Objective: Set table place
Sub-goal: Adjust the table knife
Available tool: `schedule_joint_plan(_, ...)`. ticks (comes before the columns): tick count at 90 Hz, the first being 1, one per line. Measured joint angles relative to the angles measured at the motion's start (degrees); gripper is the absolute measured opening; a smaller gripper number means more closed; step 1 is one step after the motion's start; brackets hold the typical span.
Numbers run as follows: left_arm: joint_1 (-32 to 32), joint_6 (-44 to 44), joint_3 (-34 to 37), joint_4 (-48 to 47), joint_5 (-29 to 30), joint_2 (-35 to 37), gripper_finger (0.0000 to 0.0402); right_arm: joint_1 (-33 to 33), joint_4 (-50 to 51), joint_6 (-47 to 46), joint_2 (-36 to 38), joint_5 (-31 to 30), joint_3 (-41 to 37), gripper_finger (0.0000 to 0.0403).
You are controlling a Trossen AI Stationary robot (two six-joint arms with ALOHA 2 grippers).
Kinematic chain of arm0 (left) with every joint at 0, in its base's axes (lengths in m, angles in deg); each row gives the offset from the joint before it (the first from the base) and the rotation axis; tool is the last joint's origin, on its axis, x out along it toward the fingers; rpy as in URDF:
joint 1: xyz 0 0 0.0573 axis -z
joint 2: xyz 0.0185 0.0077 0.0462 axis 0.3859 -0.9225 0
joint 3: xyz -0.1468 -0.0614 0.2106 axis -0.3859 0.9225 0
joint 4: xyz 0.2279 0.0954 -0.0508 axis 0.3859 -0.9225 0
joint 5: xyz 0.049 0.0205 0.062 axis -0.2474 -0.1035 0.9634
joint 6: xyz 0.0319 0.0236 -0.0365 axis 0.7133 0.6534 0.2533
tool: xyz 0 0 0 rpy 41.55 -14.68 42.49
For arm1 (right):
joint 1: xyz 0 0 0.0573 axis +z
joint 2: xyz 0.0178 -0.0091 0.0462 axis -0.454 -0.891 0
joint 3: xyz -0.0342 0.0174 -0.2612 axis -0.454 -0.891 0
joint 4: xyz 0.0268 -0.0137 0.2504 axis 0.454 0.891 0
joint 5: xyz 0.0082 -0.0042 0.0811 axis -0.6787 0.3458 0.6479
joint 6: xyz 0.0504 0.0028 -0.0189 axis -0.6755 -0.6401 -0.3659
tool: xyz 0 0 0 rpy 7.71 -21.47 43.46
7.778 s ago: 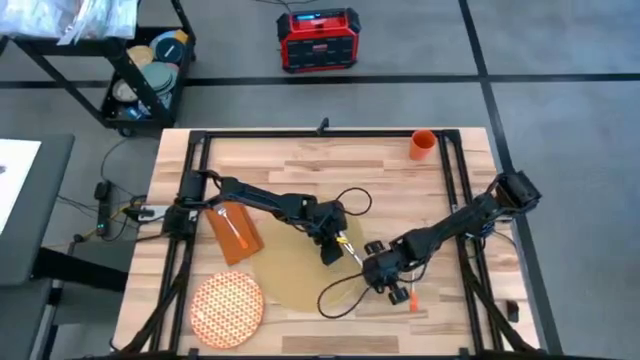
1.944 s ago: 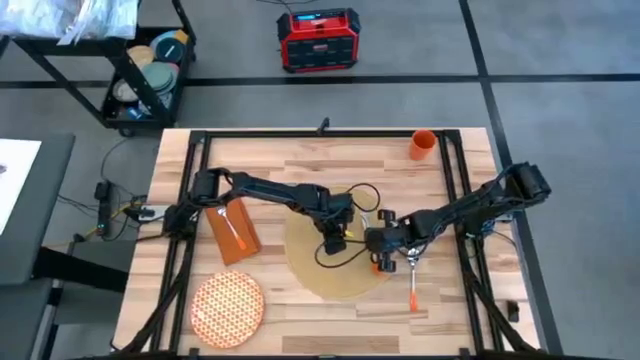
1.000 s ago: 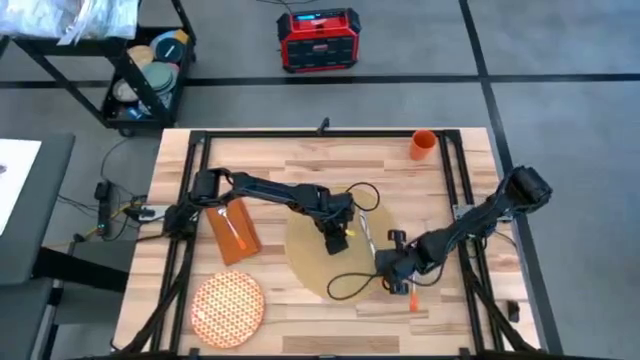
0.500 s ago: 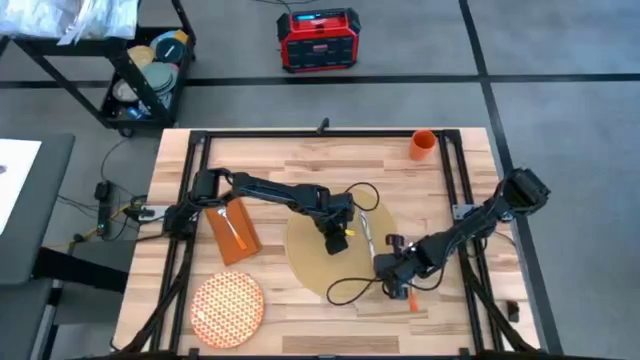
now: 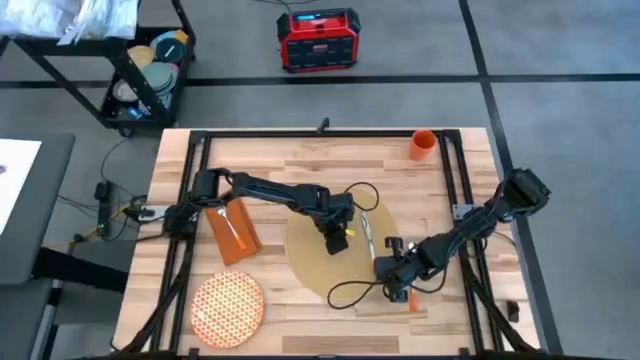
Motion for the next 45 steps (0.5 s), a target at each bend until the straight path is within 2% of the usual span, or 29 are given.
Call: schedule_joint_plan(45, 0.0, 0.0, 0.0, 0.0, 0.0, 0.0, 0.0000, 1.0, 1.1, -3.3, -0.3, -1.8, 0.0, 0.0000)
